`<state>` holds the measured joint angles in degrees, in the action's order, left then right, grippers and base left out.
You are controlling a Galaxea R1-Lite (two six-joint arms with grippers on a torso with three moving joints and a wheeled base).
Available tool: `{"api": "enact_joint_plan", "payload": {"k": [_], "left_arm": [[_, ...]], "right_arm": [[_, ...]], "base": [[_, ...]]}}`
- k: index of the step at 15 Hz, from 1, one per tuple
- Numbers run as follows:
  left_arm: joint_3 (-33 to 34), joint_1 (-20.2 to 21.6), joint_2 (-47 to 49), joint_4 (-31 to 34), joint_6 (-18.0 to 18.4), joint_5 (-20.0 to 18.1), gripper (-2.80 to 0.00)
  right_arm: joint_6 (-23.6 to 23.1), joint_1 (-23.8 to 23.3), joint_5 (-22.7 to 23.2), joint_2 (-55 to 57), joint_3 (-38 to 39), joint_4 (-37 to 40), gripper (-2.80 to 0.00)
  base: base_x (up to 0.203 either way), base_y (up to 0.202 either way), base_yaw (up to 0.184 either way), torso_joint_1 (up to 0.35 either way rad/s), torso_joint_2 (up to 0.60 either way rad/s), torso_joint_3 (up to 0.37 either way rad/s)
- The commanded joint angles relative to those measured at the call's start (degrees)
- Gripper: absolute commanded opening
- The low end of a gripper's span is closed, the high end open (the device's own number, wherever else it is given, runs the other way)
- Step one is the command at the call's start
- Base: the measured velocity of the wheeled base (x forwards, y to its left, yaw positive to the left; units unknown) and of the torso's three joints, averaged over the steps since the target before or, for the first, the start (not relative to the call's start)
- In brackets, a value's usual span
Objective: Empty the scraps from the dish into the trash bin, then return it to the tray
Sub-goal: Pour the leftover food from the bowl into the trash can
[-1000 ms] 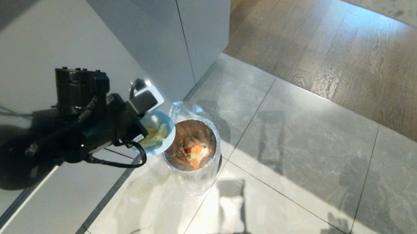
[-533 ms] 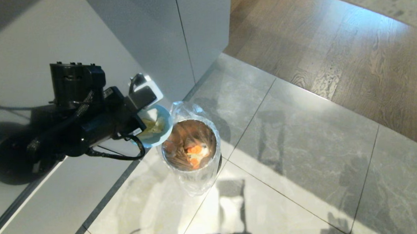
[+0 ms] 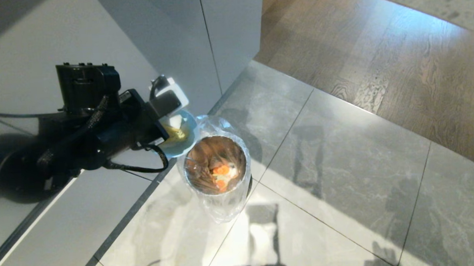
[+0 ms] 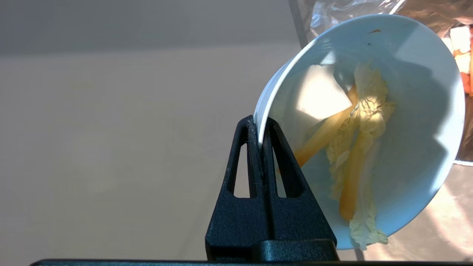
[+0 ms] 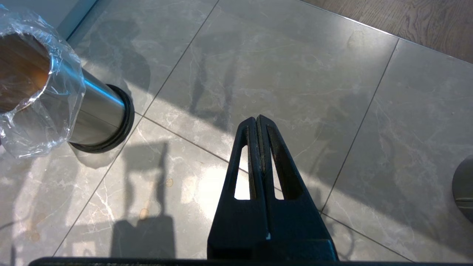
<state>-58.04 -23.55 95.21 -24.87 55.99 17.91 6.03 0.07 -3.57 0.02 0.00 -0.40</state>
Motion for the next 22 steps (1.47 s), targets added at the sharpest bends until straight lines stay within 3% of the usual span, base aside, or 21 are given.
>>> {"api": "enact_joint_plan", "payload": {"k": [1,3,9,18,22], "left_arm": [[-0.77,-0.63,0.33,-0.17,2.36,0.13,-2.80],[-1.93,-1.36,0.73,-0.22,5.13,0.11,-2.80],[-3.17,-3.79,2.09,-0.09,6.42,0.11,-2.80],[-2.94,-3.79,5.76,-1.04,26.29,0.16,-2.80],[-3.20,-4.19,10.44,-11.43,32.77,0.46,-2.80]], "right_arm": [[0.03,0.01,-0.03,-0.02,0.00,-0.01,-2.80],[0.03,0.01,-0.03,-0.02,0.00,0.05,-2.80],[0.03,0.01,-0.03,-0.02,0.00,-0.04,-2.80],[0.03,0.01,-0.03,-0.02,0.00,0.03,-2.80],[0.03,0.01,-0.03,-0.02,0.00,-0.03,-2.80]], "base": [[0.000,0.000,0.000,0.000,0.00,0.000],[0.000,0.000,0.000,0.000,0.00,0.000],[0.000,0.000,0.000,0.000,0.00,0.000],[0.000,0.000,0.000,0.000,0.00,0.000],[0.000,0.000,0.000,0.000,0.00,0.000]]}}
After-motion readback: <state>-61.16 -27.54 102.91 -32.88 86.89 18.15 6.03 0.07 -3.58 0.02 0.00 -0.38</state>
